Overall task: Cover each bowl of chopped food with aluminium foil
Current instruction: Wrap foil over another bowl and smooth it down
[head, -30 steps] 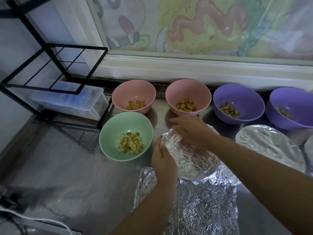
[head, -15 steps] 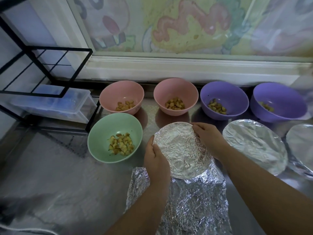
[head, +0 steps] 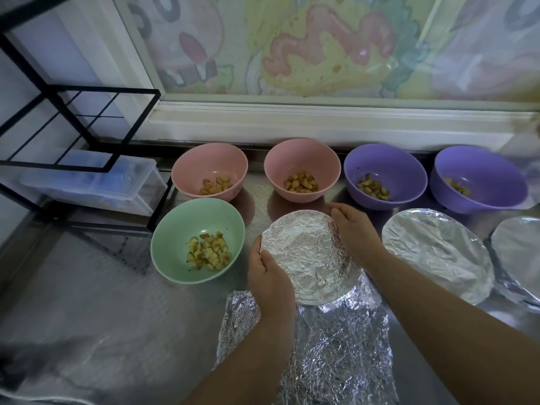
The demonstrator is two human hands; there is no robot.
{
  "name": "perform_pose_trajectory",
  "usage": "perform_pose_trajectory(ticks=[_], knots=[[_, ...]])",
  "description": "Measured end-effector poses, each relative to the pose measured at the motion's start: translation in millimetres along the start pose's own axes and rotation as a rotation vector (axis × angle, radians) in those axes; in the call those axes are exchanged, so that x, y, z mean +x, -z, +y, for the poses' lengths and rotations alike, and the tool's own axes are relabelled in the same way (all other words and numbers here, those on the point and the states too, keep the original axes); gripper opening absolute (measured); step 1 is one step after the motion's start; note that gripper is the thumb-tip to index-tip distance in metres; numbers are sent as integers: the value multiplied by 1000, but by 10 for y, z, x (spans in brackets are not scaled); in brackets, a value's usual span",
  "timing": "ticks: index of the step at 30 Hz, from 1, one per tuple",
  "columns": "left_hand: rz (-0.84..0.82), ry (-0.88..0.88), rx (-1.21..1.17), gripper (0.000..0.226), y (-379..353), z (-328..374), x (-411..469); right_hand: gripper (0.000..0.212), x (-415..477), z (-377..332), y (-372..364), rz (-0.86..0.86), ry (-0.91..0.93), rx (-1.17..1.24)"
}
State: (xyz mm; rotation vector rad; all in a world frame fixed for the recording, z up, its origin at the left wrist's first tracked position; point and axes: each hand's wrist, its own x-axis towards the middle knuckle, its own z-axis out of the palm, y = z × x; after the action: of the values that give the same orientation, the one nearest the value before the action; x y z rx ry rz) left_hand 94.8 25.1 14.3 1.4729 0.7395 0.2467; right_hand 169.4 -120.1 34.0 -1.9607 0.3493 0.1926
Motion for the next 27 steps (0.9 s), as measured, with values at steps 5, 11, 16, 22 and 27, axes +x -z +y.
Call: perform_pose_trajectory(ticks=[5, 11, 16, 22, 27], knots=[[54, -5, -9, 40, -53, 2, -50, 44, -614, 79, -117, 216, 36, -13], [64, 0, 1, 40, -57, -29, -39, 34, -753, 327, -356, 319, -149, 442], [80, 3, 28, 40, -57, -12, -43, 31, -698, 376, -425, 329, -238, 614], [72, 3, 5, 40, -58, 3, -60, 31, -669, 416, -453, 339, -239, 593], [-152, -74, 166, 43, 27, 89, 114, 55, -782, 306, -118, 35, -169, 109]])
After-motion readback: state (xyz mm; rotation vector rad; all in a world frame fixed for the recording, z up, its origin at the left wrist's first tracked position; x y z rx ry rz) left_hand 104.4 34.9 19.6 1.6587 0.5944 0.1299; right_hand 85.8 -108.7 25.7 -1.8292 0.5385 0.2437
